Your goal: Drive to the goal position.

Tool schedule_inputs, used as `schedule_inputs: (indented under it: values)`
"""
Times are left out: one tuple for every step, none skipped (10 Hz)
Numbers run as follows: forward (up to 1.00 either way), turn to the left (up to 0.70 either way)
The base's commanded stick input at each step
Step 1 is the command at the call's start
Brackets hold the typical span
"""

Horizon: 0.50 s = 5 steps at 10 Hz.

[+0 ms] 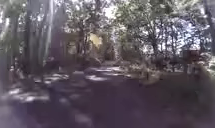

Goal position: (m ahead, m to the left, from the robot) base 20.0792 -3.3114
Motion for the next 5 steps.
schedule_inputs:
  values:
    - [0.45,0.00]
    - [0.45,0.00]
    - [0.45,0.00]
    - [0.45,0.00]
    - [0.45,0.00]
